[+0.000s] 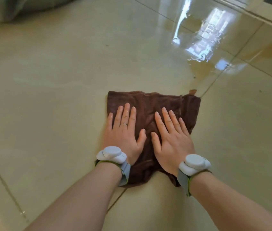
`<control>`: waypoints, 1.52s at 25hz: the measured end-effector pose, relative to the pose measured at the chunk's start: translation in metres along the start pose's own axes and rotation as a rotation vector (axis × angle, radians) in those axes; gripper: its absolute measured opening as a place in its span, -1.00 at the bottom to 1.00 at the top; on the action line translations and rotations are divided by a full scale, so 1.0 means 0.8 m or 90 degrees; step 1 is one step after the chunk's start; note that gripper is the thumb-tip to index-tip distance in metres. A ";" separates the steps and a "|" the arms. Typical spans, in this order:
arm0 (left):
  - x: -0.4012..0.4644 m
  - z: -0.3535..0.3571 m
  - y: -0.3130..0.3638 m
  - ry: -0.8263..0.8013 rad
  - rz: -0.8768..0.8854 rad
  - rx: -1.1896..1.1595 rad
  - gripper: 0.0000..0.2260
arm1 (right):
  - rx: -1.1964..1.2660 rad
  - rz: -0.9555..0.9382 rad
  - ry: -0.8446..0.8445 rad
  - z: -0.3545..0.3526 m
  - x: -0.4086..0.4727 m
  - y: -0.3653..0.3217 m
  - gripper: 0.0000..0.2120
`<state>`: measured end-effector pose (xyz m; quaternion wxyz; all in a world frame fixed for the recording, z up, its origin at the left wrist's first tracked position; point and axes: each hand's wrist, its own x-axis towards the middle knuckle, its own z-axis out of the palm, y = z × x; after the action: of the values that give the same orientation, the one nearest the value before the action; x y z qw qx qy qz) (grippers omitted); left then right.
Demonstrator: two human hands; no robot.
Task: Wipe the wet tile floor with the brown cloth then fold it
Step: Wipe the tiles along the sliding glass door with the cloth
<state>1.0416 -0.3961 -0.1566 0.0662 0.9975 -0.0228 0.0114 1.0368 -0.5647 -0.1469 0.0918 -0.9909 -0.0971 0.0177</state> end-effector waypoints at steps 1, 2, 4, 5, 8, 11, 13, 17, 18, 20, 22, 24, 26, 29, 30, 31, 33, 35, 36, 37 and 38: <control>0.012 0.001 0.001 0.001 0.008 0.003 -0.34 | 0.001 0.014 0.003 -0.001 0.010 0.004 -0.38; 0.032 0.005 0.006 0.000 0.022 0.003 -0.34 | 0.000 0.036 0.008 -0.001 0.025 0.012 -0.37; 0.065 0.006 0.011 0.003 0.037 0.002 -0.34 | 0.008 0.063 0.014 -0.002 0.054 0.018 -0.36; 0.086 0.006 0.015 0.002 0.043 0.002 -0.34 | 0.011 0.073 0.014 -0.003 0.071 0.021 -0.35; 0.142 0.008 0.022 -0.010 0.056 0.007 -0.32 | 0.015 0.089 0.032 -0.003 0.122 0.028 -0.33; 0.200 0.013 0.034 -0.010 0.075 -0.003 -0.30 | 0.018 0.132 0.062 -0.001 0.171 0.043 -0.32; 0.223 0.016 0.038 -0.012 0.081 0.002 -0.30 | 0.024 0.142 0.075 0.001 0.191 0.049 -0.32; 0.225 0.014 0.037 -0.009 0.085 -0.001 -0.29 | 0.015 0.132 0.057 -0.001 0.194 0.045 -0.28; 0.221 0.013 0.038 -0.015 0.085 -0.002 -0.29 | 0.014 0.132 0.049 -0.002 0.191 0.045 -0.28; 0.202 0.010 0.041 -0.012 0.086 -0.002 -0.29 | 0.016 0.130 0.036 -0.004 0.172 0.046 -0.27; 0.172 0.011 0.043 0.010 0.091 -0.006 -0.33 | 0.015 0.123 0.033 -0.006 0.142 0.043 -0.28; 0.132 0.010 0.049 0.037 0.103 -0.015 -0.38 | 0.023 0.115 0.043 -0.008 0.102 0.042 -0.31; 0.097 0.013 0.051 0.036 0.111 -0.018 -0.39 | 0.023 0.122 0.053 -0.003 0.067 0.040 -0.34; 0.046 0.010 0.056 0.029 0.126 -0.011 -0.38 | 0.009 0.123 0.062 -0.002 0.007 0.039 -0.37; 0.028 0.007 0.060 0.024 0.133 -0.005 -0.38 | 0.005 0.120 0.060 -0.005 -0.014 0.041 -0.38; 0.014 0.006 0.062 0.016 0.138 0.000 -0.38 | 0.003 0.117 0.056 -0.006 -0.031 0.043 -0.38; -0.005 0.005 0.064 -0.003 0.136 0.000 -0.38 | -0.001 0.113 0.050 -0.006 -0.051 0.045 -0.38; -0.015 0.006 0.064 -0.009 0.132 0.003 -0.38 | 0.000 0.111 0.036 -0.007 -0.060 0.048 -0.37; -0.016 0.006 0.064 -0.008 0.131 0.006 -0.38 | 0.004 0.108 0.026 -0.008 -0.061 0.051 -0.36; -0.015 0.005 0.062 -0.010 0.134 0.008 -0.38 | 0.007 0.105 0.015 -0.010 -0.061 0.054 -0.35; -0.011 0.007 0.061 -0.015 0.138 0.008 -0.38 | 0.011 0.109 0.006 -0.010 -0.059 0.059 -0.35</control>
<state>1.0309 -0.4451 -0.1555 0.0580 0.9896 -0.1314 0.0073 1.0002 -0.6206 -0.1468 0.0992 -0.9948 -0.0113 0.0217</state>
